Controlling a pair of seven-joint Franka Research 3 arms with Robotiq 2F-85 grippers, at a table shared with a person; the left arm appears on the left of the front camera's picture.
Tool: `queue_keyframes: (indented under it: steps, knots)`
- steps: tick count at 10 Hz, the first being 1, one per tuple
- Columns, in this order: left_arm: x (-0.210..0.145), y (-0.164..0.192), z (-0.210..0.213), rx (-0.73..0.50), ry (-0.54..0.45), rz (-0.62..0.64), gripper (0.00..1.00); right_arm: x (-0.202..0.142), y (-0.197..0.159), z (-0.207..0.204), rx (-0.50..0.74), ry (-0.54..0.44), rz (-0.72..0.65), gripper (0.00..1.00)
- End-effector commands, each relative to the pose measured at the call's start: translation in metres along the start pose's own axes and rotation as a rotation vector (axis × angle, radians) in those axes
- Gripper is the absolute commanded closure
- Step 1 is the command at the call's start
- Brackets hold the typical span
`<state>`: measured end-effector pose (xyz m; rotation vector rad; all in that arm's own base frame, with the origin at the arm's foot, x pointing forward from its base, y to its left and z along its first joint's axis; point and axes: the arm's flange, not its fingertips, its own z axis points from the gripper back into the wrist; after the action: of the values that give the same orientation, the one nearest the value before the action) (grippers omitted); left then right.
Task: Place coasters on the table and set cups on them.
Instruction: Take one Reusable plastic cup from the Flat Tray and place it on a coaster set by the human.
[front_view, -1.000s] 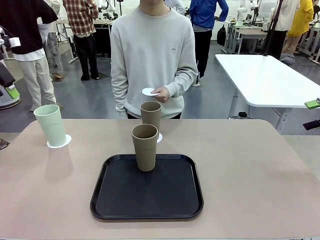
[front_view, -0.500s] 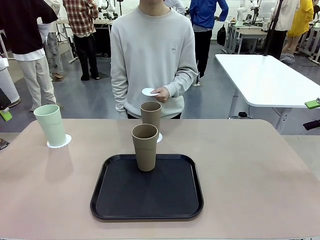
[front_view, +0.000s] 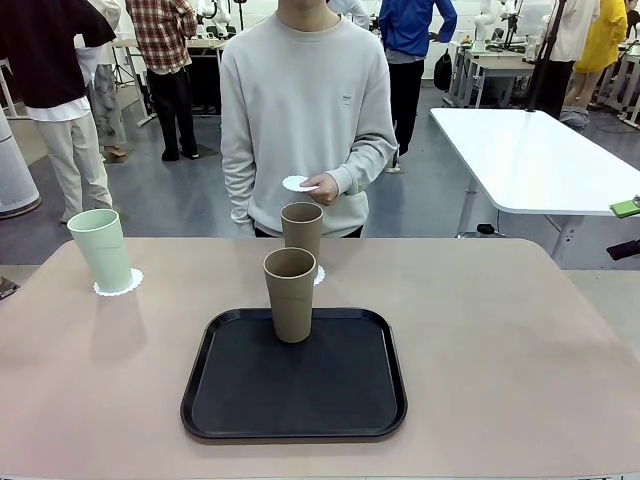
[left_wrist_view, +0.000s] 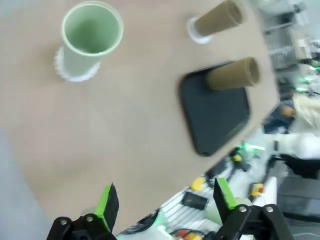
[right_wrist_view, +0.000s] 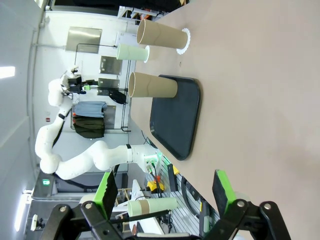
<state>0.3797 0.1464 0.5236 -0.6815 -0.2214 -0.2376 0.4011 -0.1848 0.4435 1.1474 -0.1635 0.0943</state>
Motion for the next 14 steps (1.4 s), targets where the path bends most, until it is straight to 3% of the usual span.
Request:
queue_keyframes:
  steps: [1, 3, 5, 7, 11, 14]
  knots:
    - [0.001, 0.069, 0.012, -0.625, -0.058, 0.060, 0.00, 0.001, 0.000, -0.001, 0.002, -0.008, 0.009, 0.00]
    - [-0.002, 0.127, 0.005, -0.737, -0.131, 0.274, 0.00, 0.001, 0.000, -0.001, 0.002, -0.008, 0.009, 0.00]
    - [-0.013, 0.165, 0.003, -0.812, -0.118, 0.335, 0.00, 0.001, 0.000, -0.001, 0.002, -0.008, 0.009, 0.00]
    - [-0.021, 0.186, 0.008, -0.785, -0.086, 0.381, 0.00, 0.001, 0.000, -0.001, 0.002, -0.008, 0.009, 0.00]
    - [-0.025, 0.174, 0.024, -0.634, 0.039, 0.338, 0.00, 0.001, 0.000, -0.001, 0.002, -0.008, 0.009, 0.00]
    - [-0.025, 0.173, 0.025, -0.590, 0.064, 0.326, 0.00, 0.001, 0.000, -0.001, 0.002, -0.008, 0.009, 0.00]
